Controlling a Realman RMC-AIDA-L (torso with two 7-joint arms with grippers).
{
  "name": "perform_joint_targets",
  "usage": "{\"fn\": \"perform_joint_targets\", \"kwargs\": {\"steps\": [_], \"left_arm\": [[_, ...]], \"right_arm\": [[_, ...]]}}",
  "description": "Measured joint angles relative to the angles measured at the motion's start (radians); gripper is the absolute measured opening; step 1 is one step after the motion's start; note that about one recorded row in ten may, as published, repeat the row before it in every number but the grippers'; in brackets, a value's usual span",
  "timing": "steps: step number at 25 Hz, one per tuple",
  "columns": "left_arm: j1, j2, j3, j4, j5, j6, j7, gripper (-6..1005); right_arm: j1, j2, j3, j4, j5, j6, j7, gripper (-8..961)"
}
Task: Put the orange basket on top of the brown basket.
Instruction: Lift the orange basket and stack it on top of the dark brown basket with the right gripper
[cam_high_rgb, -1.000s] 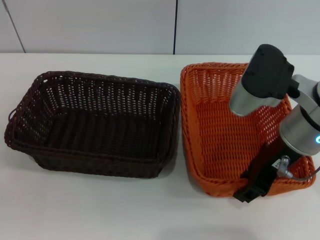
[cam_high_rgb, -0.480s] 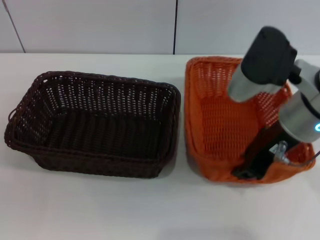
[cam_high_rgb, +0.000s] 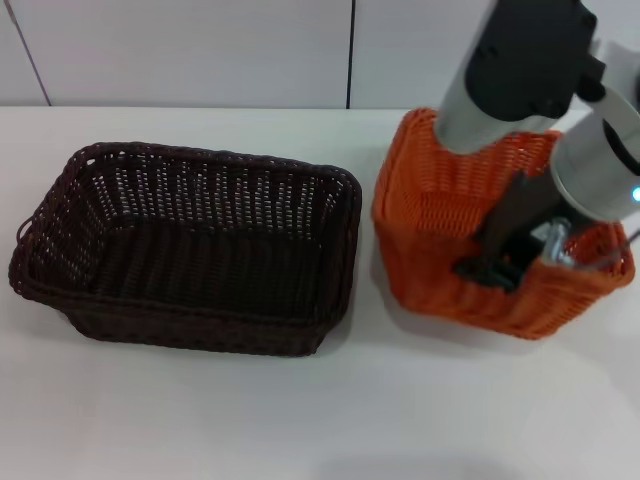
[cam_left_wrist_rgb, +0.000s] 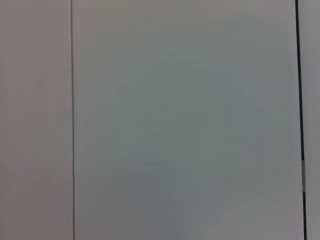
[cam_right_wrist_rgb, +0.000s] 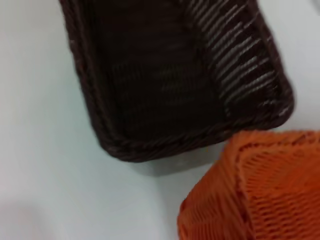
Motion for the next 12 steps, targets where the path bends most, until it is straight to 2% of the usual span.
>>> {"fn": "perform_joint_targets", "kwargs": {"steps": [5, 12], "left_arm": [[-0.006, 0.000, -0.001, 0.010, 0.000, 0.000, 0.000, 766], [-0.006, 0.000, -0.001, 0.012, 0.000, 0.000, 0.000, 764]], "right_arm": [[0.043, 0.001, -0.049, -0.048, -0.096, -0.007, 0.001, 207], [0.065, 0.002, -0.066, -0.029, -0.105, -0.017, 0.003, 200]]}}
